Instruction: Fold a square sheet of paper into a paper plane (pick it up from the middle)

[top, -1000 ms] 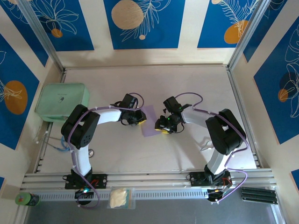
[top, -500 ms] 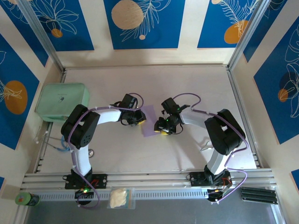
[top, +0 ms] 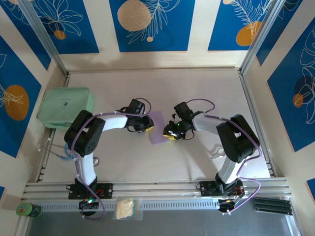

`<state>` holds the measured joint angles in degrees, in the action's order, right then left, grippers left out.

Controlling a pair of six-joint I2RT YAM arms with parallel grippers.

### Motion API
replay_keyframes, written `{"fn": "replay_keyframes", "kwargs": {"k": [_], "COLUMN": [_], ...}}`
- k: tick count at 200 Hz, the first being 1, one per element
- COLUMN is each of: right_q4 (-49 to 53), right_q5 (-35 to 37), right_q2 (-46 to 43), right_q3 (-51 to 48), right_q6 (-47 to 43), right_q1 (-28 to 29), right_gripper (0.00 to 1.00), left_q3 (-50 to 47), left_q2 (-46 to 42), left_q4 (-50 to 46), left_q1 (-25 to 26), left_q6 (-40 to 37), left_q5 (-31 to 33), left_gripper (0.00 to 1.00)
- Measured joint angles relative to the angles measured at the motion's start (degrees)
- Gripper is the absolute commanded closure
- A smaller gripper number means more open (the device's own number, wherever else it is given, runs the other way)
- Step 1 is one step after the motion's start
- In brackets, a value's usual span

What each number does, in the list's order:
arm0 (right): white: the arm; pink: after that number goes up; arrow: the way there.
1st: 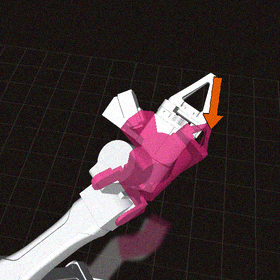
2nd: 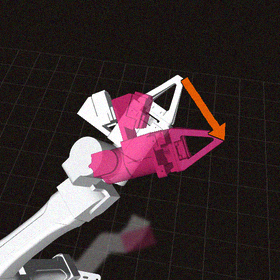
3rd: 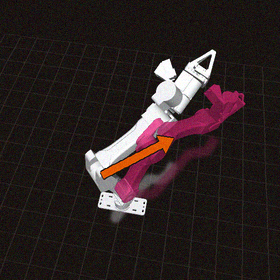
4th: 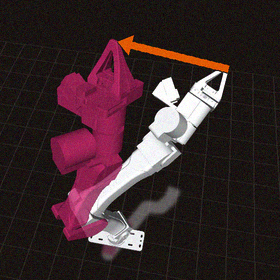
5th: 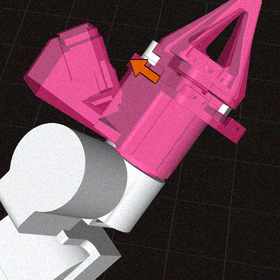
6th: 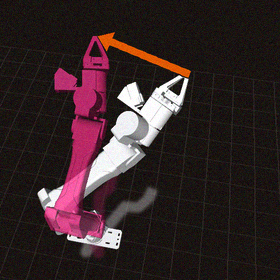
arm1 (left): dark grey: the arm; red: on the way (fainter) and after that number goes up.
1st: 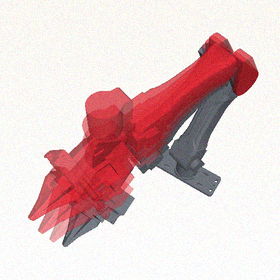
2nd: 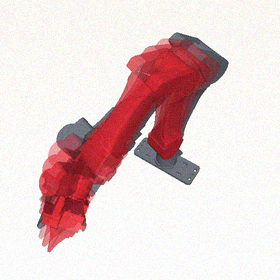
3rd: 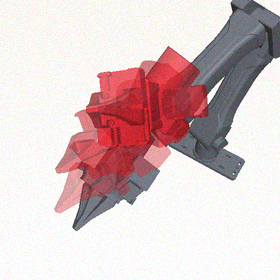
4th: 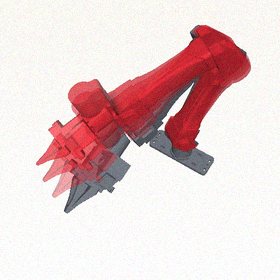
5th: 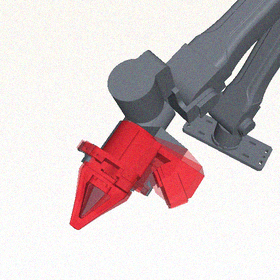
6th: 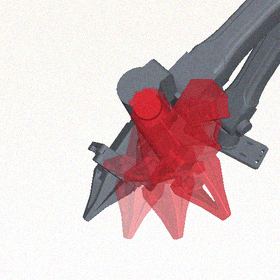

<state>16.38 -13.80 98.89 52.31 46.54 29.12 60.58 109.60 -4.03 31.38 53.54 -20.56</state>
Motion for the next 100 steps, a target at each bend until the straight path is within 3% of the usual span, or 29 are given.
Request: {"fn": "replay_keyframes", "kwargs": {"k": [65,100], "right_q4": [-1.84,-1.7], "right_q5": [-4.24,-5.33], "right_q2": [0.0,0.0], "right_q3": [-1.36,-1.36], "right_q6": [2.19,2.6], "right_q1": [-2.03,-2.54], "right_gripper": [0.95,1.0], "left_q3": [-0.02,-0.11], "left_q2": [-0.07,-1.86], "left_q4": [0.24,-0.28], "left_q1": [-0.02,-0.02], "left_q6": [-0.04,-3.52], "left_q5": [-0.42,0.55], "left_gripper": [0.81,0.71]}}
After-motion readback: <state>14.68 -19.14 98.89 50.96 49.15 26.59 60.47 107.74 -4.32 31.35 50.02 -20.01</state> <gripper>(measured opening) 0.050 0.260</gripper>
